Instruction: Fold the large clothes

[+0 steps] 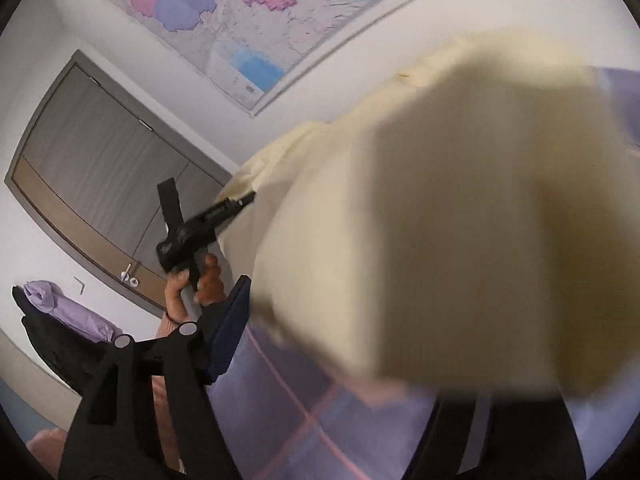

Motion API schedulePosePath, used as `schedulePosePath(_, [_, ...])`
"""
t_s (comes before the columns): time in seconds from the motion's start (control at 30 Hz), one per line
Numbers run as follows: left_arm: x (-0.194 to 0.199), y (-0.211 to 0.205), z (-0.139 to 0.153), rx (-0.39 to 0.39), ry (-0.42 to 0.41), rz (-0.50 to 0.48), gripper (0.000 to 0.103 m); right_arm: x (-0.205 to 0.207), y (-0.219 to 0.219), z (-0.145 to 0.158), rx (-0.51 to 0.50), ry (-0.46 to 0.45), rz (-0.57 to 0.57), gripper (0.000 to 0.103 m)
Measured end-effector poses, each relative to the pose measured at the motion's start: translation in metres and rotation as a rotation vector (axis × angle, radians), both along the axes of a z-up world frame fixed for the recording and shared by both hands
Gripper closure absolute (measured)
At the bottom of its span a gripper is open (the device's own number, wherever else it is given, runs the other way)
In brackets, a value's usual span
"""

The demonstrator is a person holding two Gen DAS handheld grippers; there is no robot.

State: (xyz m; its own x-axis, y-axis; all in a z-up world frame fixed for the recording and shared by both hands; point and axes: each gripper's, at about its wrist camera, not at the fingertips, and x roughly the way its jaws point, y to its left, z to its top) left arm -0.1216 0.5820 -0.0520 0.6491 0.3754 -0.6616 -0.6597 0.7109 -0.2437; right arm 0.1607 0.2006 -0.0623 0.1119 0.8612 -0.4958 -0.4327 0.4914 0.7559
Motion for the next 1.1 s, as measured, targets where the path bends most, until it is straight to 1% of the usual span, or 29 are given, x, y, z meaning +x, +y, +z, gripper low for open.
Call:
schedulePosePath(0.07, [-0.003, 0.001, -0.001, -0.009, 0.004, 0.01, 0.066, -0.006, -0.031, 0.001, -0.04, -0.001, -0.038, 0.033])
schedulePosePath(0.13, [-0.005, -0.001, -0.001, 0.004, 0.028, 0.019, 0.065, -0.007, -0.059, 0.001, -0.043, 0.012, -0.08, 0.035])
schedulePosePath(0.17, [-0.007, -0.005, 0.001, 0.025, 0.041, 0.023, 0.063, -0.007, -0.07, 0.001, -0.052, 0.017, -0.104, 0.039])
schedulePosePath(0.23, [-0.007, -0.013, 0.009, 0.05, 0.071, 0.035, 0.061, 0.005, -0.087, -0.002, -0.078, 0.015, -0.167, 0.042])
schedulePosePath(0.27, [-0.01, -0.018, 0.013, 0.06, 0.079, 0.043, 0.056, 0.009, -0.091, -0.003, -0.088, 0.014, -0.188, 0.045])
schedulePosePath(0.3, [-0.013, -0.022, 0.016, 0.071, 0.083, 0.054, 0.053, 0.012, -0.092, -0.004, -0.093, 0.014, -0.191, 0.048])
schedulePosePath(0.33, [-0.016, -0.027, 0.02, 0.087, 0.085, 0.068, 0.049, 0.015, -0.097, -0.004, -0.096, 0.007, -0.194, 0.05])
schedulePosePath(0.37, [-0.021, -0.031, 0.023, 0.102, 0.09, 0.081, 0.048, 0.015, -0.094, -0.004, -0.094, -0.001, -0.191, 0.055])
schedulePosePath(0.4, [-0.026, -0.036, 0.027, 0.121, 0.105, 0.099, 0.048, 0.014, -0.084, -0.003, -0.089, -0.009, -0.163, 0.066])
schedulePosePath(0.43, [-0.032, -0.04, 0.03, 0.135, 0.116, 0.111, 0.048, 0.012, -0.074, -0.002, -0.107, -0.023, -0.137, 0.071])
schedulePosePath(0.47, [-0.036, -0.044, 0.033, 0.147, 0.122, 0.124, 0.048, 0.006, -0.064, -0.002, -0.117, -0.038, -0.12, 0.08])
schedulePosePath(0.5, [-0.042, -0.051, 0.039, 0.167, 0.122, 0.144, 0.047, -0.006, -0.064, -0.002, -0.131, -0.071, -0.095, 0.088])
schedulePosePath(0.57, [-0.053, -0.066, 0.05, 0.225, 0.095, 0.15, 0.043, -0.014, -0.058, 0.002, -0.149, -0.12, -0.058, 0.09])
schedulePosePath(0.6, [-0.057, -0.076, 0.058, 0.253, 0.069, 0.131, 0.04, -0.014, -0.053, 0.003, -0.166, -0.133, -0.044, 0.092])
schedulePosePath(0.63, [-0.058, -0.087, 0.064, 0.264, 0.049, 0.093, 0.037, -0.015, -0.052, 0.003, -0.197, -0.144, -0.034, 0.092])
schedulePosePath(0.67, [-0.056, -0.093, 0.066, 0.269, 0.042, 0.066, 0.036, -0.014, -0.053, 0.002, -0.224, -0.149, -0.032, 0.095])
schedulePosePath(0.7, [-0.053, -0.104, 0.068, 0.281, 0.042, 0.021, 0.036, -0.011, -0.057, 0.001, -0.247, -0.152, -0.054, 0.099])
schedulePosePath(0.77, [-0.041, -0.123, 0.064, 0.276, 0.054, -0.073, 0.035, -0.006, -0.067, 0.002, -0.303, -0.179, -0.09, 0.1])
schedulePosePath(0.87, [-0.024, -0.139, 0.05, 0.272, 0.091, -0.142, 0.035, -0.004, -0.079, 0.008, -0.319, -0.185, -0.125, 0.1])
schedulePosePath(0.9, [-0.018, -0.141, 0.046, 0.263, 0.102, -0.152, 0.035, -0.004, -0.084, 0.017, -0.352, -0.221, -0.165, 0.093])
schedulePosePath(0.93, [-0.013, -0.143, 0.039, 0.248, 0.113, -0.169, 0.035, -0.006, -0.088, 0.021, -0.368, -0.237, -0.193, 0.083])
schedulePosePath(0.97, [-0.009, -0.145, 0.036, 0.24, 0.115, -0.183, 0.035, -0.005, -0.094, 0.03, -0.363, -0.248, -0.232, 0.073])
schedulePosePath(1.03, [-0.003, -0.15, 0.032, 0.223, 0.116, -0.203, 0.035, -0.008, -0.097, 0.044, -0.305, -0.274, -0.22, 0.073])
schedulePosePath(1.1, [-0.001, -0.157, 0.032, 0.217, 0.112, -0.226, 0.035, -0.014, -0.091, 0.056, -0.294, -0.316, -0.188, 0.072])
